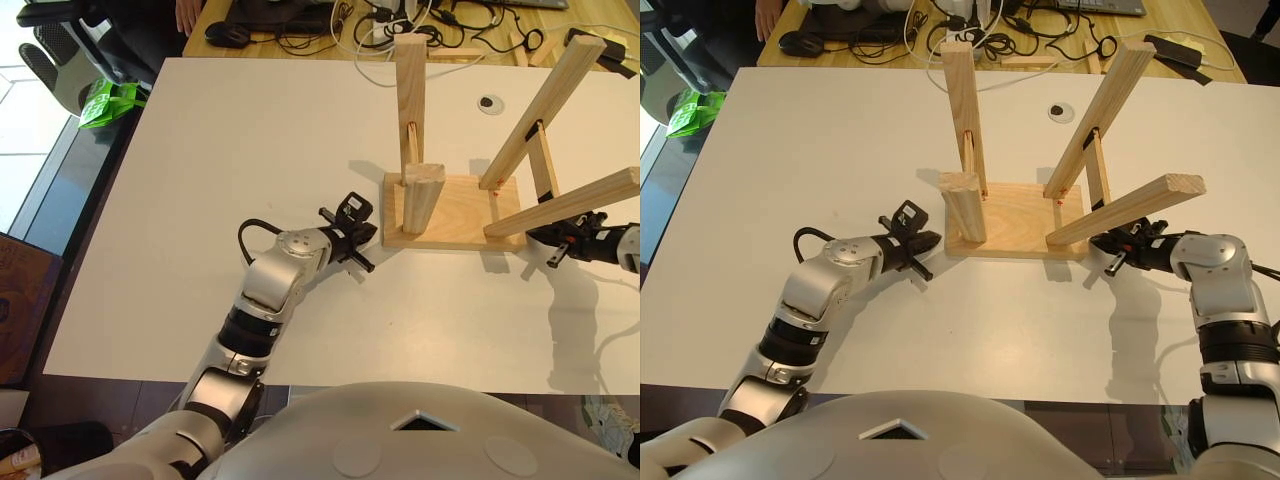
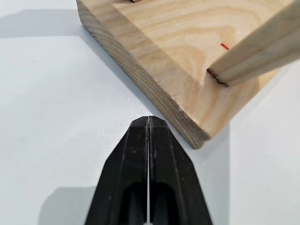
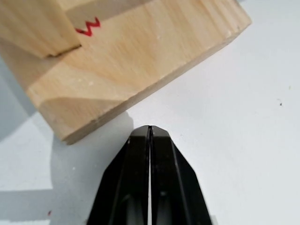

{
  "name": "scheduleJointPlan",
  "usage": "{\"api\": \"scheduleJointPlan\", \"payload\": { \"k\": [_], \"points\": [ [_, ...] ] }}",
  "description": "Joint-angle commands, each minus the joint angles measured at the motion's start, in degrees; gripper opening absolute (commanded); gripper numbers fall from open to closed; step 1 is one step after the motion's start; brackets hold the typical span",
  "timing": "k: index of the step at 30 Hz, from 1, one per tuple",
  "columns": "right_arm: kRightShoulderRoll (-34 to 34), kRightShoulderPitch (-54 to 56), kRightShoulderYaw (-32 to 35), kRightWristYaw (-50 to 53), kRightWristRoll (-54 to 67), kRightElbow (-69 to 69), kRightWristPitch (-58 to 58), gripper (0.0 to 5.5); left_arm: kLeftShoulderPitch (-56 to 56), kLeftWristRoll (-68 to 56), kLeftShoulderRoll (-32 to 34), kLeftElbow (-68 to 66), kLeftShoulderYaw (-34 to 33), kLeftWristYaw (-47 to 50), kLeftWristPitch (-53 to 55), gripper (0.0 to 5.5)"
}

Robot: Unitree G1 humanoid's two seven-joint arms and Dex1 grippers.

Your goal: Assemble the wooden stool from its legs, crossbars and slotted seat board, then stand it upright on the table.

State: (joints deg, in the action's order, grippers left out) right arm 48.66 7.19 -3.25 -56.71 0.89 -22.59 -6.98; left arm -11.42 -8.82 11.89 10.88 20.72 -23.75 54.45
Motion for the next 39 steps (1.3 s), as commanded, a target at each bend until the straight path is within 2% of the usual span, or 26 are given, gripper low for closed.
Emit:
{"api": "scheduleJointPlan", "payload": {
  "k": [1, 10, 17, 25, 39],
  "points": [
    [0.64, -2.69, -1.08, -0.69, -0.91, -0.29, -2.56, 0.0, 0.44, -0.72, 0.8, 1.63, 0.93, -0.75, 1.59, 0.03],
    [2.3, -4.22, -0.39, -1.27, -0.46, 1.65, -3.83, 0.0, 0.69, -1.4, 1.68, 2.32, 2.05, -1.66, 2.34, 0.03],
    [5.45, -7.7, -2.4, -6.43, -0.22, 5.03, -6.98, 0.0, 0.85, -1.68, 1.72, 2.52, 2.06, -1.63, 2.63, 0.03],
    [1.7, -5.0, -3.64, -5.47, -0.05, 2.09, -6.52, 0.0, 0.44, -1.9, 1.47, 2.29, 2.31, -1.42, 2.61, 0.03],
    [1.52, -5.55, -3.61, -10.62, 4.91, 6.26, -8.18, 0.0, 0.46, -2.44, 1.42, 2.57, 2.89, -2.11, 2.84, 0.03]
  ]
}}
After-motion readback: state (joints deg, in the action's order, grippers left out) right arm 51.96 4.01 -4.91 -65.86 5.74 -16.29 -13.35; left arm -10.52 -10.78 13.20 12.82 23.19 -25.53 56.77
